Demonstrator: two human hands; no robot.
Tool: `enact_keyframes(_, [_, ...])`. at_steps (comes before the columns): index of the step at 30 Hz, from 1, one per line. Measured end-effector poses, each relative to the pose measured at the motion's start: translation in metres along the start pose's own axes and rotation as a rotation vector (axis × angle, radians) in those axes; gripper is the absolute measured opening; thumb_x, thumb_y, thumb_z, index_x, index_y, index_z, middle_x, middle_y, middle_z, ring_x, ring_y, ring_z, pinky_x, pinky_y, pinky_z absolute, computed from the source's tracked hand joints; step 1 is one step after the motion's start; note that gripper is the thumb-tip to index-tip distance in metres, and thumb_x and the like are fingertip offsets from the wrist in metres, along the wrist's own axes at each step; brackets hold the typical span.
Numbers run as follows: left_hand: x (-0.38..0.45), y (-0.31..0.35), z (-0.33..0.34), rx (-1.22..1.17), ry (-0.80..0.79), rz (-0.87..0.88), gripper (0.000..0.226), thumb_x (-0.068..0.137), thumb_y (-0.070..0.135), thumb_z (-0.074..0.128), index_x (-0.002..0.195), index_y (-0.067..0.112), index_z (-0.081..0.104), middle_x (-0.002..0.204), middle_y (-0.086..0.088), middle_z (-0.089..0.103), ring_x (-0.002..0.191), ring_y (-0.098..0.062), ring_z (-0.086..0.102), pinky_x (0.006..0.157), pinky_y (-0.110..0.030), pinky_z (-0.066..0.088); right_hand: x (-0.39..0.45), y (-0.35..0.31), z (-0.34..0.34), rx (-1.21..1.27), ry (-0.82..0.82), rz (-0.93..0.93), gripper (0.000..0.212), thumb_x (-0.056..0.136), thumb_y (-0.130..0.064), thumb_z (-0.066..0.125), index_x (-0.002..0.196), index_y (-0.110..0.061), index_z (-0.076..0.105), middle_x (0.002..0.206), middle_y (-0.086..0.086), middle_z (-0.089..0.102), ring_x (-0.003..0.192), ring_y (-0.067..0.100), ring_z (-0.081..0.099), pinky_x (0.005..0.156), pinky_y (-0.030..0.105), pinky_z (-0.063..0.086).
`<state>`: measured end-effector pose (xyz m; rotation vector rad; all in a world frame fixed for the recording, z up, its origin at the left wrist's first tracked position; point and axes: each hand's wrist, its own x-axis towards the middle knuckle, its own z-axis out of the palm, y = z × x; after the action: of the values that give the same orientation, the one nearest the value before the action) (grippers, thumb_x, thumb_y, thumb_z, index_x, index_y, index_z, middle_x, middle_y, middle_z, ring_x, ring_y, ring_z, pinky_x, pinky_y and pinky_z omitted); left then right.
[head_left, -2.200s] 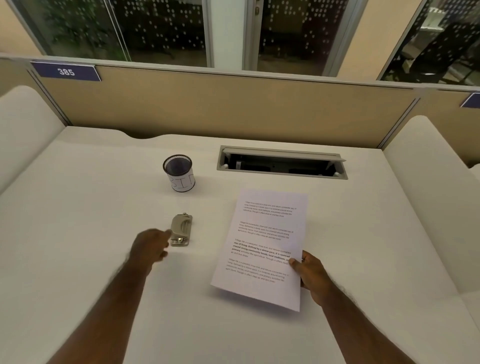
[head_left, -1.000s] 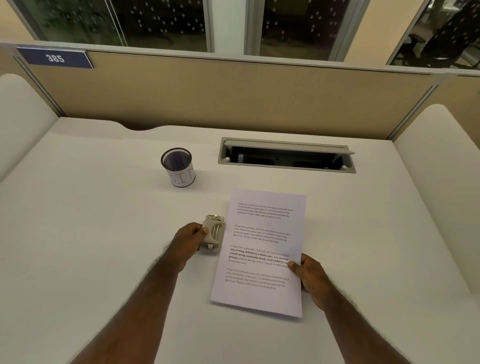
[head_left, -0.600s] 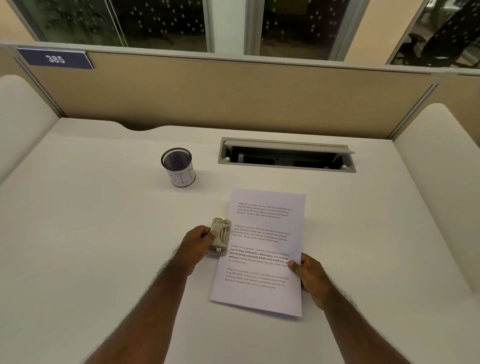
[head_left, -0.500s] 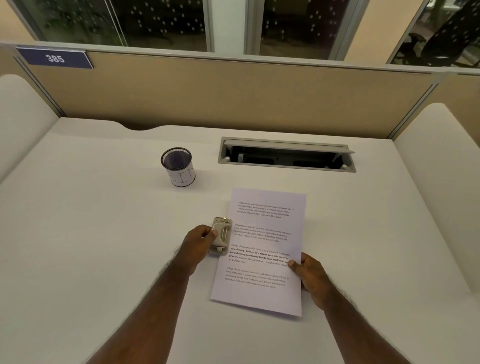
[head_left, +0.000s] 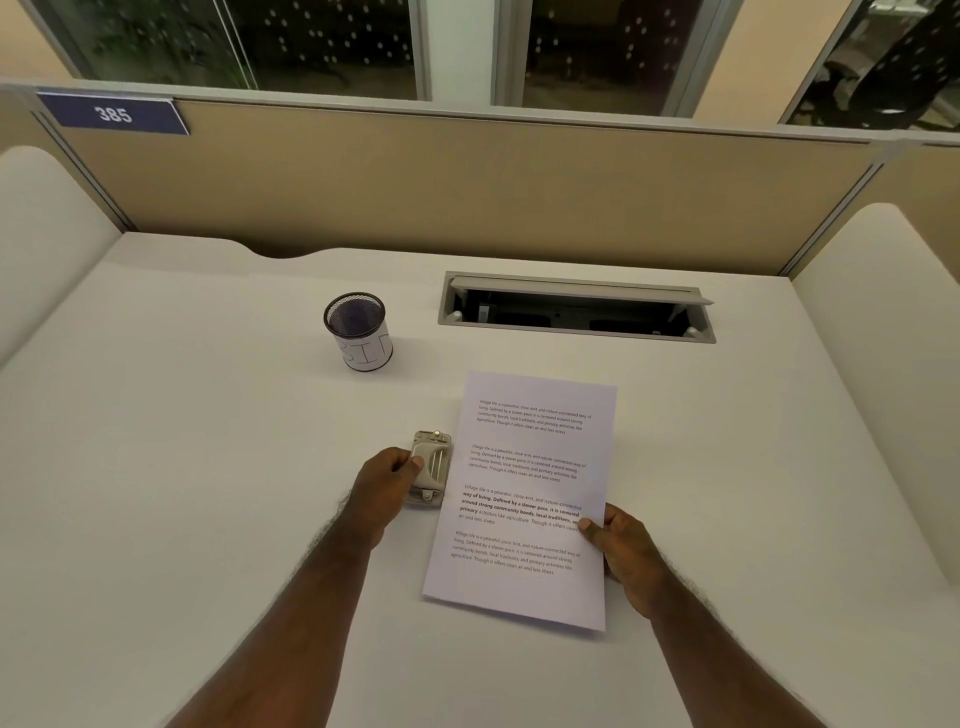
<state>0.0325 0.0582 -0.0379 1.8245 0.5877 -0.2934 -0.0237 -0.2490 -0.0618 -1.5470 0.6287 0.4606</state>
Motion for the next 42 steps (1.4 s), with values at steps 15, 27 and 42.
enact_keyframes(15, [-0.007,0.002,0.02,-0.033,-0.074,-0.021,0.019,0.091,0.02,0.061,0.086,0.003,0.062,0.082,-0.006,0.062,0.073,-0.02,0.054,0.07,-0.034,0.048,0.0,-0.002,0.002,-0.006,-0.026,-0.004,0.017,0.094,-0.01,0.06,0.107,-0.015,0.069,0.103,0.008,0.076,0.087,0.025,0.071,0.071,0.037,0.06])
enact_keyframes(27, [-0.004,0.003,0.026,-0.172,-0.071,-0.113,0.018,0.086,0.016,0.069,0.102,0.015,0.062,0.11,-0.016,0.068,0.095,-0.034,0.068,0.088,-0.053,0.056,-0.005,-0.006,0.002,-0.034,-0.041,-0.012,0.017,0.095,-0.01,0.058,0.104,-0.017,0.069,0.098,0.004,0.077,0.081,0.02,0.072,0.065,0.032,0.059])
enact_keyframes(42, [0.007,0.021,0.019,-0.294,-0.175,-0.397,0.01,0.085,-0.001,0.067,0.095,-0.004,0.067,0.081,-0.022,0.069,0.07,-0.032,0.067,0.047,-0.039,0.06,-0.007,-0.008,0.003,-0.06,-0.031,-0.025,0.019,0.094,-0.009,0.059,0.11,-0.011,0.068,0.101,0.008,0.076,0.084,0.024,0.07,0.077,0.041,0.058])
